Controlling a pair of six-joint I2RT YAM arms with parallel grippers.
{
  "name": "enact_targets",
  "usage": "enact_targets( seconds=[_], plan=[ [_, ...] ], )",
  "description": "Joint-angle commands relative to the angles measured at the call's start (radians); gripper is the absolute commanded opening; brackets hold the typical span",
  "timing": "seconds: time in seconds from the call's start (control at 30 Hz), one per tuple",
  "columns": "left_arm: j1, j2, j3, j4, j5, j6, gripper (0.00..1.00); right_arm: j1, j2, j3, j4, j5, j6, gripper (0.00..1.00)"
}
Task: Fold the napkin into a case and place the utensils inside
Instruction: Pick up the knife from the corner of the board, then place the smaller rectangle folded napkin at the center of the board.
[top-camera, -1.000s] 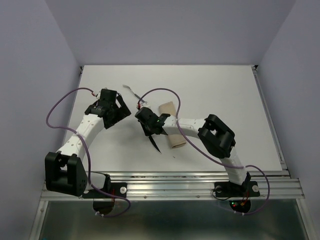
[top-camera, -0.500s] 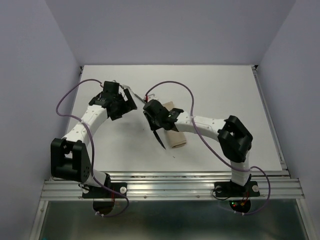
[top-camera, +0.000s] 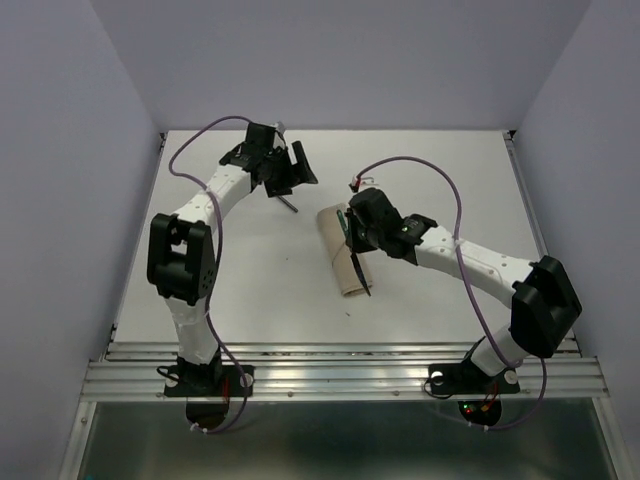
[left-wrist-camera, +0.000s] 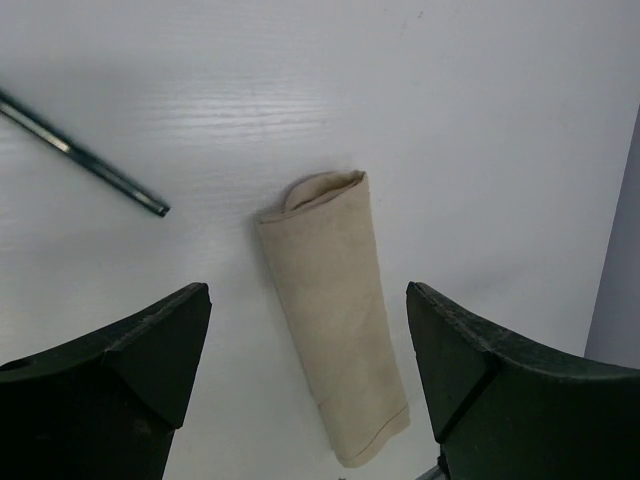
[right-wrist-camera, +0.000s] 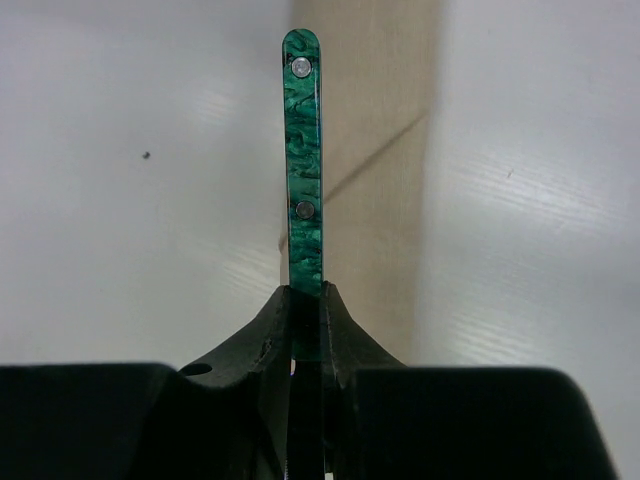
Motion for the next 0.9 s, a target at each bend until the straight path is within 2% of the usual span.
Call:
enact_targets(
  seconds=[0.0, 0.17, 0.37, 0.57, 0.87],
  plan=[
    [-0.033, 0.11, 0.171, 0.008, 0.087, 0.065, 0.89, 0.004, -0.048, -0.061, -0.041, -0.057, 0.025, 0.01],
    [-0.052, 0.3, 0.389, -0.055, 0.148, 0.119, 0.89, 0.004, -0.029, -0.112, -0.062, -0.067, 0.031, 0.01],
    [-0.059, 0.452, 0.536, -0.08, 0.196, 0.148, 0.88, -0.006, 0.007, -0.126, -0.07, -0.051, 0.034, 0.01],
    [-0.062, 0.527, 0.572, -0.077, 0.242, 0.157, 0.87, -0.015, 0.053, -0.126, -0.079, -0.056, 0.037, 0.01],
    [-0.072, 0.54, 0.53, -0.048, 0.274, 0.145, 0.86, -0.035, 0.1, -0.1, -0.082, -0.053, 0.036, 0.01]
  ],
)
